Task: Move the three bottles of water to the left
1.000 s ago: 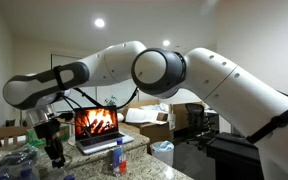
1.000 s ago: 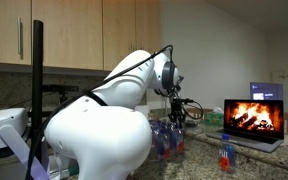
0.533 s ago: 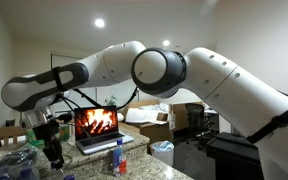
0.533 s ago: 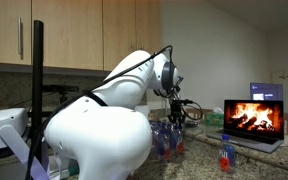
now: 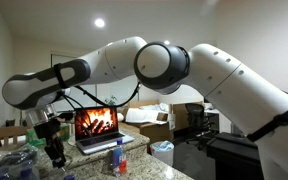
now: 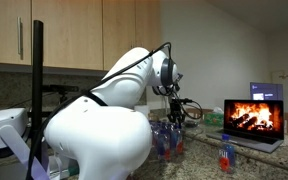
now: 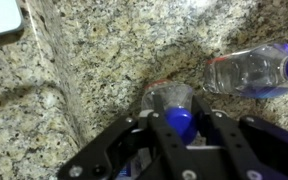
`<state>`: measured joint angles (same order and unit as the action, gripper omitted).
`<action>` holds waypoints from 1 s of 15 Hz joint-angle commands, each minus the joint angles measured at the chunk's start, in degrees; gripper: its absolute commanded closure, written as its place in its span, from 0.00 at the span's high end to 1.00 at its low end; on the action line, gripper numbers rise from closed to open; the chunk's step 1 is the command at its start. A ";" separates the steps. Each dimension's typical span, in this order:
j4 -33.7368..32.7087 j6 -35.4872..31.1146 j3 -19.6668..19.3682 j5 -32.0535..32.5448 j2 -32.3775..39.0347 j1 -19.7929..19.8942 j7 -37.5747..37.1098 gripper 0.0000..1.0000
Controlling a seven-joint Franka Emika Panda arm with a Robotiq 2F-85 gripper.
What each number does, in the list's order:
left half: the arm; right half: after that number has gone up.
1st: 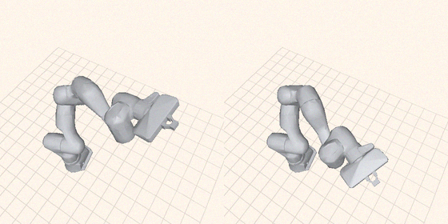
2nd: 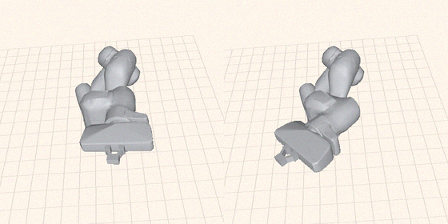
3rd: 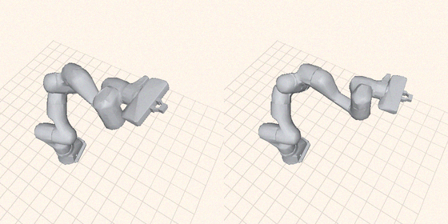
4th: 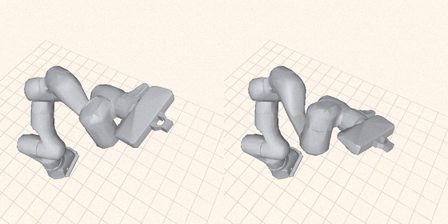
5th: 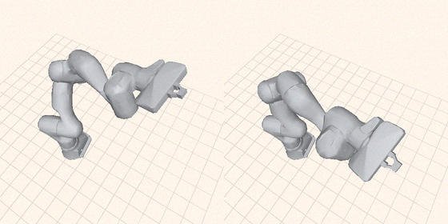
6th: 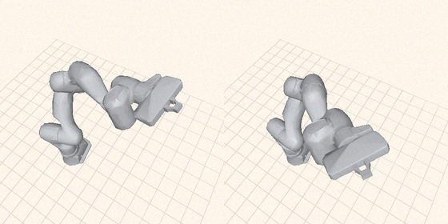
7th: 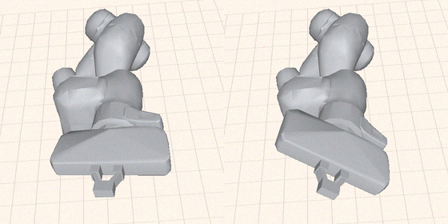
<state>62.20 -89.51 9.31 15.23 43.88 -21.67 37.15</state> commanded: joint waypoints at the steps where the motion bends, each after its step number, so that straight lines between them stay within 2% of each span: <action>1: 7.15 -2.85 -0.25 0.14 -6.29 0.53 -2.34 0.15; 8: 11.93 -1.86 -0.49 -0.32 -9.70 0.74 -2.12 0.15; 15: 15.65 -3.17 -0.12 -0.63 -9.69 0.85 -1.24 0.15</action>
<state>73.47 -90.69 8.93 15.20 36.81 -21.30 36.67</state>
